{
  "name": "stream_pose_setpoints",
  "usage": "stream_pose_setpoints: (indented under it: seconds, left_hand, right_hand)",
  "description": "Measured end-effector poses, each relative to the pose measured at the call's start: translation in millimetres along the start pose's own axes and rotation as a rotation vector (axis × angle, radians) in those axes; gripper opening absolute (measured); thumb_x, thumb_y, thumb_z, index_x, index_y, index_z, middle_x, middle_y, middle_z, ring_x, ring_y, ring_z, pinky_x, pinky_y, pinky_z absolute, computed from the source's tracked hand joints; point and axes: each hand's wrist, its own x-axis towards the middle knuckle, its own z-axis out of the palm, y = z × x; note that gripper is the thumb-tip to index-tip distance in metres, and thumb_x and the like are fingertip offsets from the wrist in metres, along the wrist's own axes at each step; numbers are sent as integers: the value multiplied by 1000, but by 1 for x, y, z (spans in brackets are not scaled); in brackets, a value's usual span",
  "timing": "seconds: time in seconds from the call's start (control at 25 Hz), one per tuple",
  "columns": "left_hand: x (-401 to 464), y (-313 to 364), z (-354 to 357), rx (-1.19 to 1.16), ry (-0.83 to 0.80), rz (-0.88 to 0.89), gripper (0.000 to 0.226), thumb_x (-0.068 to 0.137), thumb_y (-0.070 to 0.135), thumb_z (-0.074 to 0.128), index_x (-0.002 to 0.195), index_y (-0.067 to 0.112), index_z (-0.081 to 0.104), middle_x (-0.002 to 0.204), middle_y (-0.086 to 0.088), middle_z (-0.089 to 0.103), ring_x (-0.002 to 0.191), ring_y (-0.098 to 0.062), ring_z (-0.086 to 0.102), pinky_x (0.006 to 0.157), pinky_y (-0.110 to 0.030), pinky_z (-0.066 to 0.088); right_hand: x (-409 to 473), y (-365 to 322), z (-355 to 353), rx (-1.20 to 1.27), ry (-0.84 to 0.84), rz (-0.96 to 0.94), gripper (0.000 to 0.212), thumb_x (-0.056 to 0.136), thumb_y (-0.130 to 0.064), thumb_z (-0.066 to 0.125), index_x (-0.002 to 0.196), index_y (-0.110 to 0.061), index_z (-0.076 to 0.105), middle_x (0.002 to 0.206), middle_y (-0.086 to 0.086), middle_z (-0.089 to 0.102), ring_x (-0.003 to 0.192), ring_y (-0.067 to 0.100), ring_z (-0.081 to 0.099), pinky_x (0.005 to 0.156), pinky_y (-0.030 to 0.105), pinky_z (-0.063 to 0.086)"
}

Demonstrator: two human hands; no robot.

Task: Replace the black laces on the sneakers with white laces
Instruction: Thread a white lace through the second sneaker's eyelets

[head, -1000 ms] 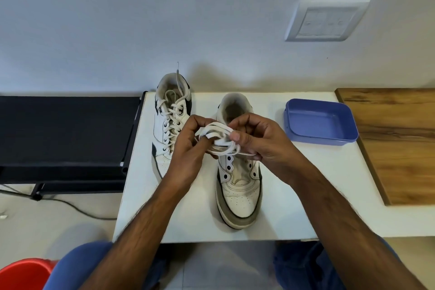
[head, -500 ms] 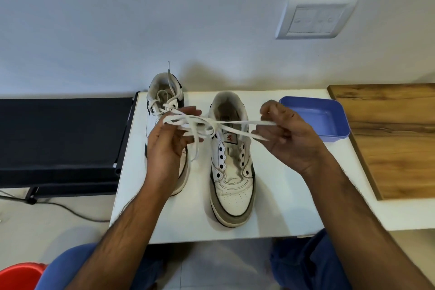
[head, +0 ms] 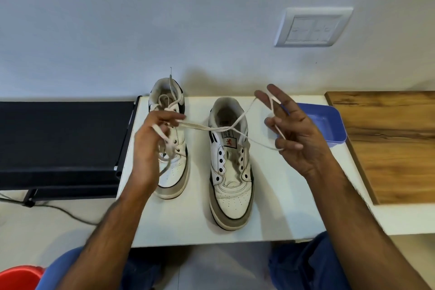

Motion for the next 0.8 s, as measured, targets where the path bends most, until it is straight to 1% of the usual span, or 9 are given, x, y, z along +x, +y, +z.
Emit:
stream_pose_setpoints:
  seconds: [0.08, 0.16, 0.24, 0.28, 0.36, 0.44, 0.52, 0.64, 0.8]
  left_hand:
    - [-8, 1, 9, 480, -98, 317, 45, 62, 1, 47, 88, 23, 77, 135, 4, 55, 130, -18, 44, 108, -38, 32]
    - [-14, 3, 21, 534, -240, 472, 51, 56, 1, 48, 96, 18, 76, 151, -6, 45, 145, -30, 31, 118, -49, 20]
    - [-19, 4, 30, 229, -456, 350, 60, 63, 0, 48, 120, 11, 62, 154, -10, 41, 141, -33, 40, 115, -53, 31]
    - [-21, 6, 33, 30, -551, 213, 59, 73, 1, 49, 130, 12, 53, 151, -10, 43, 132, -33, 50, 108, -52, 40]
    - [-27, 5, 38, -126, -609, -13, 52, 90, 14, 58, 139, 23, 44, 134, -14, 55, 103, -36, 63, 89, -50, 52]
    - [-26, 0, 40, 28, -527, -20, 36, 94, 23, 66, 127, 34, 57, 103, -12, 67, 80, -28, 63, 72, -41, 51]
    - [-20, -2, 39, 84, -405, 34, 17, 96, 17, 65, 104, 32, 70, 83, -3, 69, 65, -10, 55, 61, -25, 43]
    - [-8, 2, 23, 43, -203, 49, 22, 101, 17, 57, 86, 23, 72, 63, -1, 60, 54, -7, 44, 55, -20, 39]
    - [-2, 3, 8, -132, 3, 1, 34, 102, 29, 46, 76, 21, 66, 52, 10, 41, 52, -14, 33, 60, -29, 43]
  right_hand:
    - [-2, 1, 12, -70, -137, 104, 59, 93, 11, 40, 146, -14, 49, 145, 12, 56, 69, 9, 67, 32, 15, 15]
    - [-2, 6, 23, -216, -258, 164, 47, 94, 10, 43, 133, -10, 58, 124, 18, 68, 51, 16, 61, 40, 18, 18]
    - [-2, 12, 31, -339, -355, 177, 36, 95, 7, 47, 124, -9, 59, 102, 17, 74, 43, 20, 50, 59, 31, 17]
    - [-2, 14, 35, -350, -381, 182, 32, 94, 6, 48, 120, -9, 59, 97, 18, 73, 40, 17, 46, 60, 32, 17]
    - [-4, 12, 41, -348, -396, 203, 27, 94, 7, 47, 112, -6, 62, 92, 20, 69, 35, 7, 38, 48, 17, 27]
    - [-6, 4, 41, -356, -360, 222, 31, 94, 10, 42, 106, -7, 65, 83, 14, 66, 36, 5, 30, 41, 15, 27]
    - [-8, -5, 34, -303, -236, 225, 41, 90, 13, 34, 95, -9, 68, 68, 6, 55, 39, 6, 20, 43, 19, 16]
    - [-11, -19, 12, -266, 46, 204, 46, 86, 12, 25, 81, -10, 64, 60, 1, 34, 48, 10, 13, 46, 25, 9]
    - [-16, -26, -22, -851, 302, 276, 42, 95, 9, 32, 79, -10, 66, 57, 1, 47, 48, 11, 30, 41, 21, 20]
